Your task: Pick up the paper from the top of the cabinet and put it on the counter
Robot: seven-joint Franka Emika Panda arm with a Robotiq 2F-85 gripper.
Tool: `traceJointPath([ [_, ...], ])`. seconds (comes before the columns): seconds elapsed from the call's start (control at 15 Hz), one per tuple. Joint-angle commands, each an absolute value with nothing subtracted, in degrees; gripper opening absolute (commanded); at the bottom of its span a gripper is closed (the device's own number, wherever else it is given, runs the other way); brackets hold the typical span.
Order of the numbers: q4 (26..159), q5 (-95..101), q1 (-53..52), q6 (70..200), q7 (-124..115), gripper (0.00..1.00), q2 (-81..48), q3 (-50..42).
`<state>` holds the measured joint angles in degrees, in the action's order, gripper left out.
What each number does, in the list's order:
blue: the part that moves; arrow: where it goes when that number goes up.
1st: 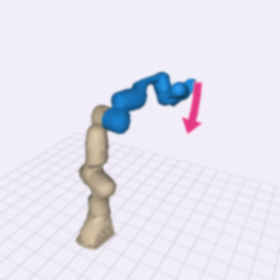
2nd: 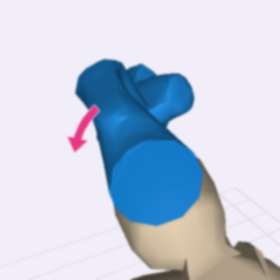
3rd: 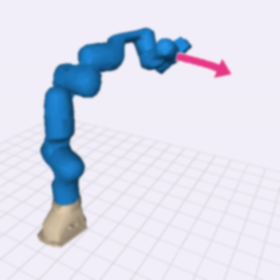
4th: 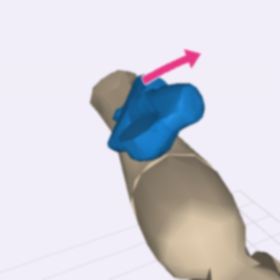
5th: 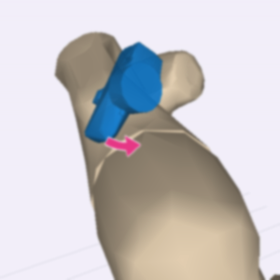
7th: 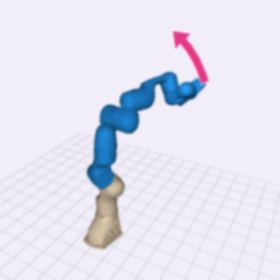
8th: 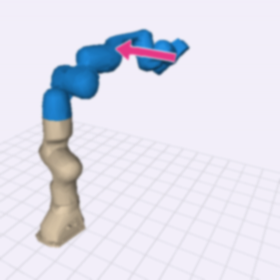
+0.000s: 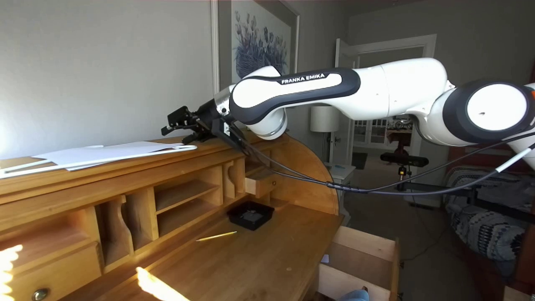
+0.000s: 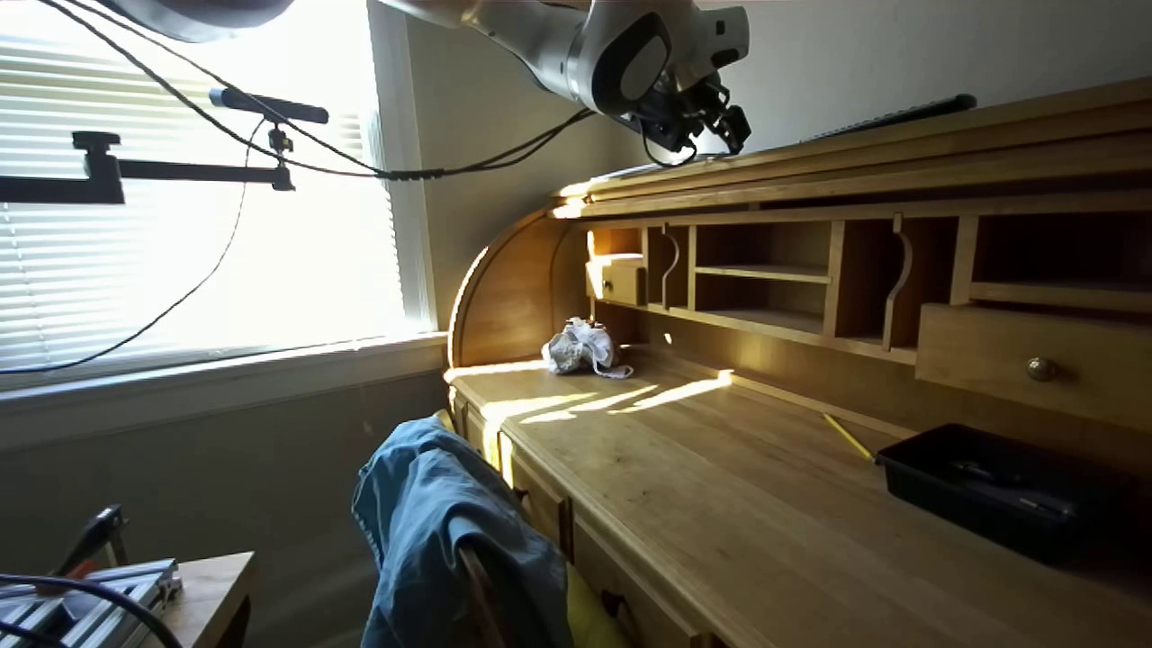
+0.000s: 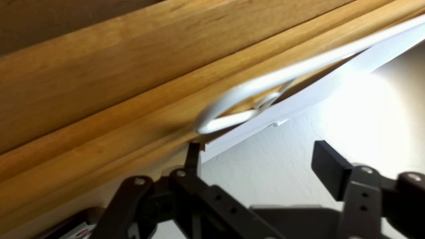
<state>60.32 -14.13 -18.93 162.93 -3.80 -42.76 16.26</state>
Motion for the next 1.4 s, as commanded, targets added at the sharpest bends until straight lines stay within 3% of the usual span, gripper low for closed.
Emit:
traceJointPath([
  [0.0,57.66,-14.03,-19.19,164.02,-2.95,0.55,-45.04,16.77],
  [0.53,57.43,-14.19,-19.29,163.66,-4.05,0.01,-45.39,16.36],
  [1.33,54.64,-12.22,-22.02,162.40,-8.26,0.00,-43.11,11.80],
])
